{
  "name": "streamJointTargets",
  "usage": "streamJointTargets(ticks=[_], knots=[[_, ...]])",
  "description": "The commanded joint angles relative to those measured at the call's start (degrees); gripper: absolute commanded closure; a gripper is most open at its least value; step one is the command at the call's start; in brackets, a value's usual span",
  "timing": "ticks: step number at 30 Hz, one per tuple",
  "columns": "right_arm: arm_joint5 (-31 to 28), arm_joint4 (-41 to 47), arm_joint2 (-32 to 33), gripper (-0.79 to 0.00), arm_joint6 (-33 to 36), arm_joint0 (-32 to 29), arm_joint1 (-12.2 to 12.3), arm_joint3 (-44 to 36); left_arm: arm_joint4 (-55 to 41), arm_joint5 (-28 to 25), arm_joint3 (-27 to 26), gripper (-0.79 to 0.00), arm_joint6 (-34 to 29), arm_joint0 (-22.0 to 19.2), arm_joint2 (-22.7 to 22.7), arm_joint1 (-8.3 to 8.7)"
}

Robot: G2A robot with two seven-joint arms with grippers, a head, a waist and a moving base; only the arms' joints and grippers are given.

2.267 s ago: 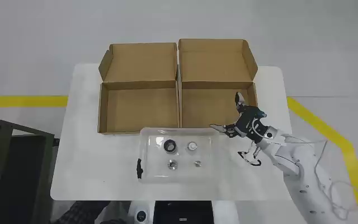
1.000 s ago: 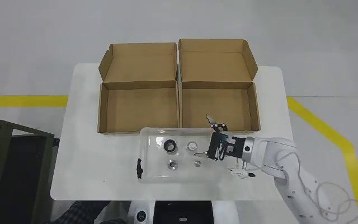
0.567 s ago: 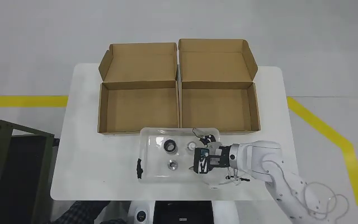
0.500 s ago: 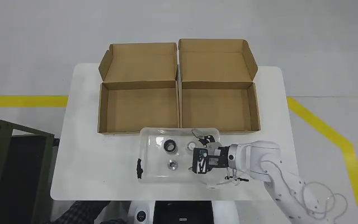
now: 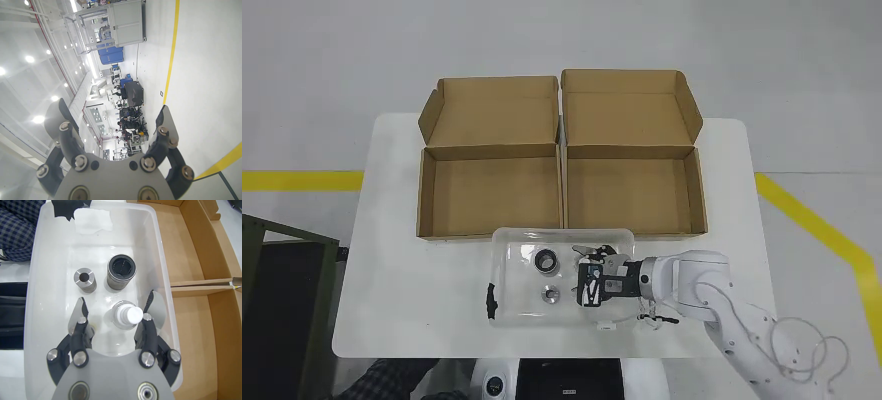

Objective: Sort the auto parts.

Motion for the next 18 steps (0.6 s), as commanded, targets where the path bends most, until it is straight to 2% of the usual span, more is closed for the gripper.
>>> streamJointTargets(ticks=[1, 4, 6, 9, 11, 14, 17, 18], knots=[[0.1, 0.2, -0.2, -0.545, 0.8, 0.3, 0.0, 0.3, 0.0, 0.0, 0.0, -0.785, 0.0, 0.0, 0.0, 0.0], [0.3, 0.7, -0.6, -0.499, 1.8, 0.6, -0.1, 0.6, 0.0, 0.0, 0.0, -0.785, 0.0, 0.0, 0.0, 0.0], [0.4, 1.0, -0.9, -0.496, 2.3, 1.0, -0.1, 0.9, 0.0, 0.0, 0.0, -0.785, 0.0, 0.0, 0.0, 0.0], [0.6, 1.4, -1.4, -0.391, 3.2, 1.5, -0.2, 1.4, 0.0, 0.0, 0.0, -0.785, 0.0, 0.0, 0.0, 0.0], [0.8, 1.8, -1.6, -0.351, 3.6, 1.8, -0.2, 1.8, 0.0, 0.0, 0.0, -0.785, 0.0, 0.0, 0.0, 0.0], [1.0, 2.2, -1.9, -0.157, 4.1, 2.2, -0.3, 2.1, 0.0, 0.0, 0.0, -0.785, 0.0, 0.0, 0.0, 0.0], [1.2, 2.6, -2.0, -0.009, 4.4, 2.6, -0.3, 2.0, 0.0, 0.0, 0.0, -0.785, 0.0, 0.0, 0.0, 0.0], [1.2, 2.7, -2.0, 0.0, 4.5, 2.7, -0.3, 1.8, 0.0, 0.0, 0.0, -0.785, 0.0, 0.0, 0.0, 0.0]])
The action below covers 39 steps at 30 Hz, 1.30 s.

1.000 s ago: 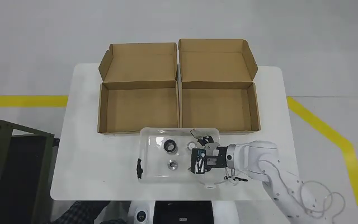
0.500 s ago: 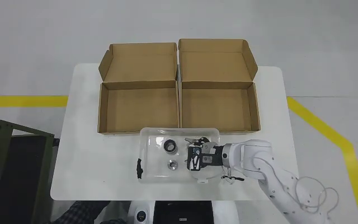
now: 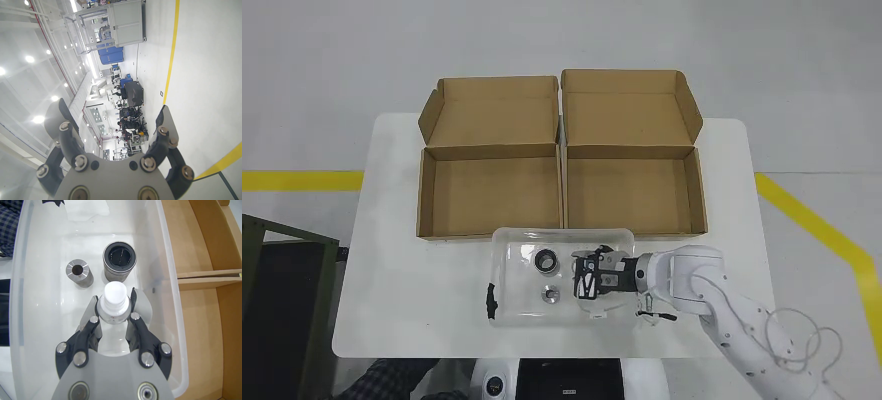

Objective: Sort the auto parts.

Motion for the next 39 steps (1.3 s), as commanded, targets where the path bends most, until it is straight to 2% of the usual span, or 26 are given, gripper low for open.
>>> streamJointTargets(ticks=[1, 7, 17, 22, 26, 39], knots=[[0.0, 0.3, 0.1, 0.0, 0.2, 0.1, 0.0, -0.5, 0.0, 0.0, 0.0, -0.785, 0.0, 0.0, 0.0, 0.0], [-0.5, 2.4, 1.0, 0.0, -1.1, -0.2, 0.2, -1.9, 0.0, 0.0, 0.0, -0.785, 0.0, 0.0, 0.0, 0.0], [-3.2, 12.9, 5.0, 0.0, -8.8, 0.3, 0.7, -2.6, 0.0, 0.0, 0.0, -0.785, 0.0, 0.0, 0.0, 0.0], [-1.5, 22.4, 6.6, 0.0, -13.6, 0.5, 0.5, -0.2, 0.0, 0.0, 0.0, -0.785, 0.0, 0.0, 0.0, 0.0], [0.1, 26.7, 7.2, 0.0, -16.2, 0.8, 0.4, 1.9, 0.0, 0.0, 0.0, -0.785, 0.0, 0.0, 0.0, 0.0], [1.6, 35.7, 10.4, 0.0, -26.5, -0.1, -0.1, 8.1, 0.0, 0.0, 0.0, -0.785, 0.0, 0.0, 0.0, 0.0]])
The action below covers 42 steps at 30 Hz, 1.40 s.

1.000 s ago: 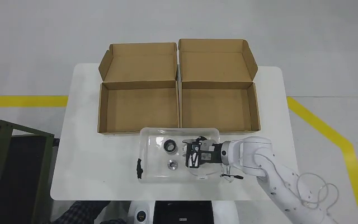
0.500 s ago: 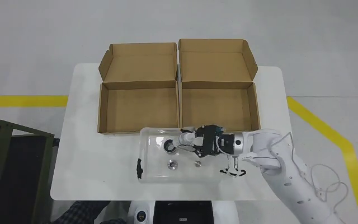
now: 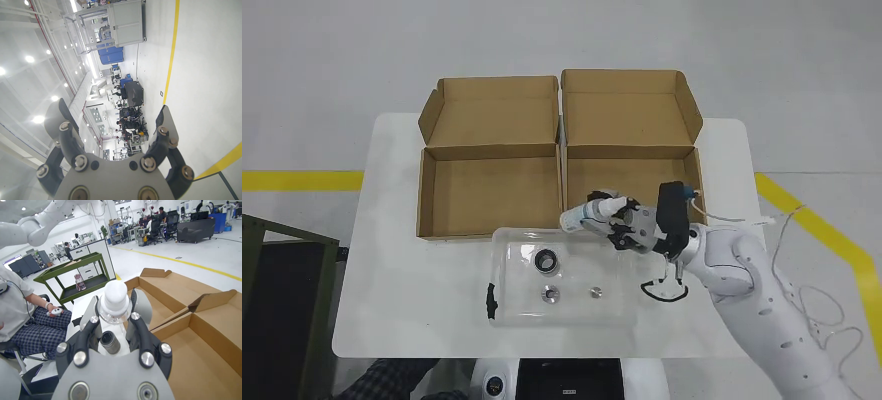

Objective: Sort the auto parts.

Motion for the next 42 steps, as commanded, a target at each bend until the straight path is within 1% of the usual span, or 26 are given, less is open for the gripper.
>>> streamJointTargets(ticks=[1, 11, 18, 22, 33, 37, 42], knots=[[0.4, 0.6, 0.7, 0.0, -0.9, -0.2, 0.0, 0.5, 0.0, 0.0, 0.0, -0.785, 0.0, 0.0, 0.0, 0.0], [1.9, 2.1, 3.8, 0.0, -5.2, -2.2, -0.1, 0.7, 0.0, 0.0, 0.0, -0.785, 0.0, 0.0, 0.0, 0.0], [2.1, 1.9, 4.4, 0.0, -5.6, -2.4, -0.2, 0.8, 0.0, 0.0, 0.0, -0.785, 0.0, 0.0, 0.0, 0.0], [3.9, 0.0, 3.8, 0.0, -4.3, -1.5, -0.4, 0.9, 0.0, 0.0, 0.0, -0.785, 0.0, 0.0, 0.0, 0.0], [11.9, -10.0, 0.6, 0.0, 0.2, 3.0, -1.3, 0.4, 0.0, 0.0, 0.0, -0.785, 0.0, 0.0, 0.0, 0.0], [15.3, -15.3, -0.8, 0.0, 3.2, 5.3, -1.6, 0.3, 0.0, 0.0, 0.0, -0.785, 0.0, 0.0, 0.0, 0.0], [16.8, -17.9, -2.9, 0.0, 7.0, 9.0, -2.2, 2.1, 0.0, 0.0, 0.0, -0.785, 0.0, 0.0, 0.0, 0.0]])
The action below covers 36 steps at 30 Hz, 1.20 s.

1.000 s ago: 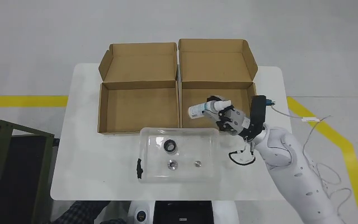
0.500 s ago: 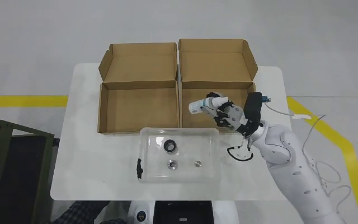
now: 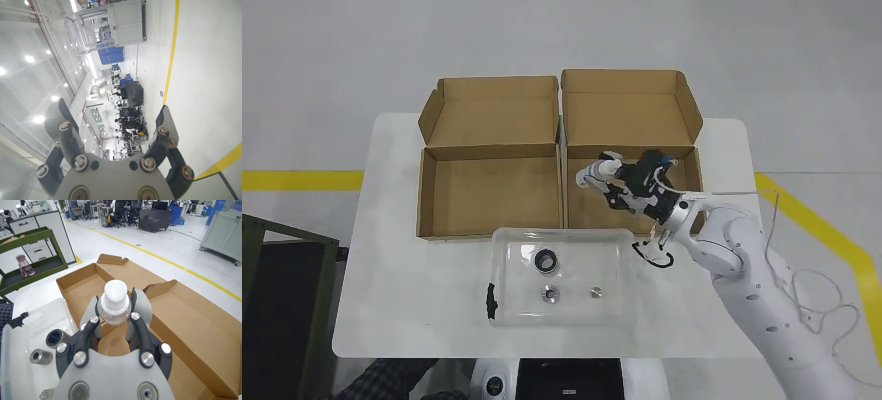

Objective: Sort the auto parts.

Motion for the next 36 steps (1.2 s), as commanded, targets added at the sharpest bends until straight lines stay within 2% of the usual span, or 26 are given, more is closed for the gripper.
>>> streamJointTargets(ticks=[1, 14, 27, 29, 31, 32, 35, 36], knots=[[0.7, -0.9, -0.7, 0.0, 1.5, 1.7, -0.2, 1.1, 0.0, 0.0, 0.0, -0.785, 0.0, 0.0, 0.0, 0.0], [3.1, -2.6, -9.2, 0.0, 8.8, 13.8, -3.2, 13.8, 0.0, 0.0, 0.0, -0.785, 0.0, 0.0, 0.0, 0.0], [5.0, -3.2, -15.1, -0.009, 8.2, 18.7, -6.0, 23.3, 0.0, 0.0, 0.0, -0.785, 0.0, 0.0, 0.0, 0.0], [5.4, -3.5, -15.6, -0.099, 8.1, 19.0, -6.3, 24.0, 0.0, 0.0, 0.0, -0.785, 0.0, 0.0, 0.0, 0.0], [5.3, -3.4, -15.8, -0.142, 7.9, 19.3, -6.6, 25.1, 0.0, 0.0, 0.0, -0.785, 0.0, 0.0, 0.0, 0.0], [5.3, -3.3, -15.9, -0.203, 7.8, 19.4, -6.7, 25.5, 0.0, 0.0, 0.0, -0.785, 0.0, 0.0, 0.0, 0.0], [5.4, -3.2, -16.0, -0.283, 7.6, 19.6, -7.0, 26.6, 0.0, 0.0, 0.0, -0.785, 0.0, 0.0, 0.0, 0.0], [5.3, -3.2, -16.0, -0.348, 7.5, 19.7, -7.1, 26.9, 0.0, 0.0, 0.0, -0.785, 0.0, 0.0, 0.0, 0.0]])
